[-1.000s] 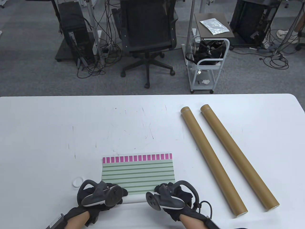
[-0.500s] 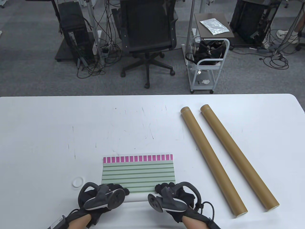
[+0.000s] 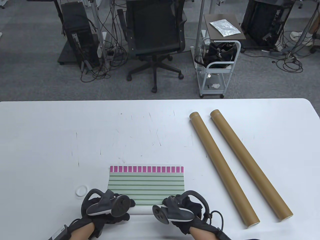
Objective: Roll up mouse pads and store in mailing tubes
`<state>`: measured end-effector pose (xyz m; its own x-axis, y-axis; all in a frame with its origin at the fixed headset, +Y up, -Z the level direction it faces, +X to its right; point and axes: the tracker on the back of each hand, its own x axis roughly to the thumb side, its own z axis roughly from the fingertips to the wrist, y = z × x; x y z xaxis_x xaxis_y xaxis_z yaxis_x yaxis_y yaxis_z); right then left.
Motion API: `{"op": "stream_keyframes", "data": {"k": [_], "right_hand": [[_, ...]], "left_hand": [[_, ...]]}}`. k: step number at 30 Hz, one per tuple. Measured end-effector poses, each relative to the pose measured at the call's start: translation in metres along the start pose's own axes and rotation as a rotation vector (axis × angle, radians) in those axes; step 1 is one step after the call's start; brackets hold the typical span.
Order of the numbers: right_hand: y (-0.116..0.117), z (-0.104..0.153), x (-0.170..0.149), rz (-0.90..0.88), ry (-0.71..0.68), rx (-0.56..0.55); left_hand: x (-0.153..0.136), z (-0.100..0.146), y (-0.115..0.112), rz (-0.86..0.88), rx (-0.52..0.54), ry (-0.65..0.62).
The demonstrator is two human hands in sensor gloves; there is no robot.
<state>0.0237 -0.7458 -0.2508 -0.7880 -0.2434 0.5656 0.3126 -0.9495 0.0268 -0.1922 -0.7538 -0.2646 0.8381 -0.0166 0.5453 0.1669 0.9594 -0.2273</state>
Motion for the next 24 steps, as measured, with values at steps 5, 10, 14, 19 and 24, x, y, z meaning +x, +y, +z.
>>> {"op": "stream_keyframes", "data": {"k": [5, 10, 14, 19, 24], "right_hand": [[-0.003, 0.005, 0.008, 0.11, -0.019, 0.017], [-0.011, 0.01, 0.009, 0.077, -0.01, -0.063], [-0.003, 0.002, 0.011, 0.152, 0.018, -0.075], [-0.001, -0.001, 0.007, 0.105, 0.016, -0.026], [0.0, -0.001, 0.008, 0.11, 0.012, -0.02]], "left_hand": [[0.001, -0.002, -0.004, -0.083, 0.057, 0.052], [-0.001, -0.004, -0.005, -0.043, 0.045, 0.077], [-0.002, -0.004, -0.005, -0.042, 0.045, 0.082], [-0.004, -0.005, -0.002, 0.002, -0.039, 0.044], [-0.002, -0.004, -0.002, -0.019, -0.023, 0.058]]}}
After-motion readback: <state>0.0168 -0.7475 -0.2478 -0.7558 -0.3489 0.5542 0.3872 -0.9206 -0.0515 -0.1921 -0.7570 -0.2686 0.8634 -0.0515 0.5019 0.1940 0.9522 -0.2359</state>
